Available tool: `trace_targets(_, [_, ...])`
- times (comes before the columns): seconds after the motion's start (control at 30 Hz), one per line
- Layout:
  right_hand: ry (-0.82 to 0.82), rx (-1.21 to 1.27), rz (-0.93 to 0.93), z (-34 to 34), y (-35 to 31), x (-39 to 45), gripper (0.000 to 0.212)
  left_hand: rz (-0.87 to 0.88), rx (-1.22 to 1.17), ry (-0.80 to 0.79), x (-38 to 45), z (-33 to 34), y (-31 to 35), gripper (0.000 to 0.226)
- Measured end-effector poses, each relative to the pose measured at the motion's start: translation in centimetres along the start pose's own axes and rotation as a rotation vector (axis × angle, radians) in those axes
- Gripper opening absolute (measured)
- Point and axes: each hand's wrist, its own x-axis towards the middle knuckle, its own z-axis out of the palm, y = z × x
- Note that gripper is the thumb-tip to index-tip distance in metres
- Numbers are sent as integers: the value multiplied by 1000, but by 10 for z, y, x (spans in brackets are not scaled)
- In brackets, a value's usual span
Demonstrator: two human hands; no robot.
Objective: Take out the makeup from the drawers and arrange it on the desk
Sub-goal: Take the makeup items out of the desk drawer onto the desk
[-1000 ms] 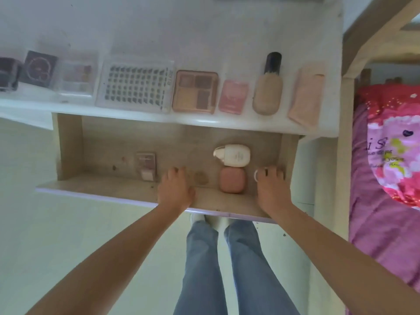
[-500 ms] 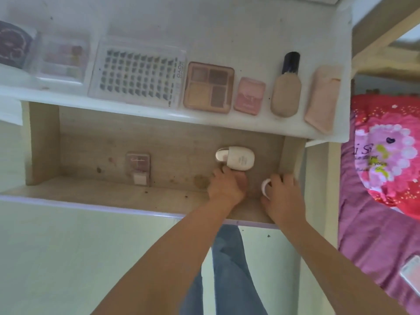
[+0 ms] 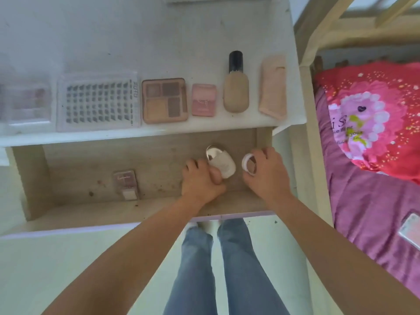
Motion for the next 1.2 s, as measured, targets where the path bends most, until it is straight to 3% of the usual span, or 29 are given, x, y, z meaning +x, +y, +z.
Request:
trace_targets(0.07, [71, 94, -77, -16, -9, 8, 47, 163, -57, 75, -17, -26, 6, 74])
trace_targets(0.17, [301, 190, -210, -51, -17, 29, 47, 398, -130, 239, -29, -76, 31, 85])
trace_targets(0.27, [354, 307, -178, -89, -20, 74, 52, 518, -158, 431, -11, -125, 71, 88])
trace_targets(0.33, [291, 395, -141, -111, -17, 114, 50, 448, -187, 466, 18, -152, 100, 89])
trace_targets(0.6, [85, 314, -154, -132, 13, 226, 33, -10, -252, 362, 128, -184, 167, 72])
trace_targets(0.73, [-43, 297, -220, -126, 26, 243, 37, -48, -193, 398, 147, -170, 180, 68])
trace_targets(0.97, [-56, 413, -212, -127, 29, 235, 34, 4, -127, 404, 142, -166, 181, 72])
trace_targets(1.03, [47, 579, -125, -126, 26, 222, 28, 88, -149, 427, 130, -170, 170, 71])
trace_targets(1.1, [265, 663, -76, -123, 24, 197, 23, 250, -151, 540, 112, -170, 149, 60])
trace_targets(1.2, [541, 628, -242, -113, 7, 131, 20, 590, -77, 832, 70, -153, 103, 37])
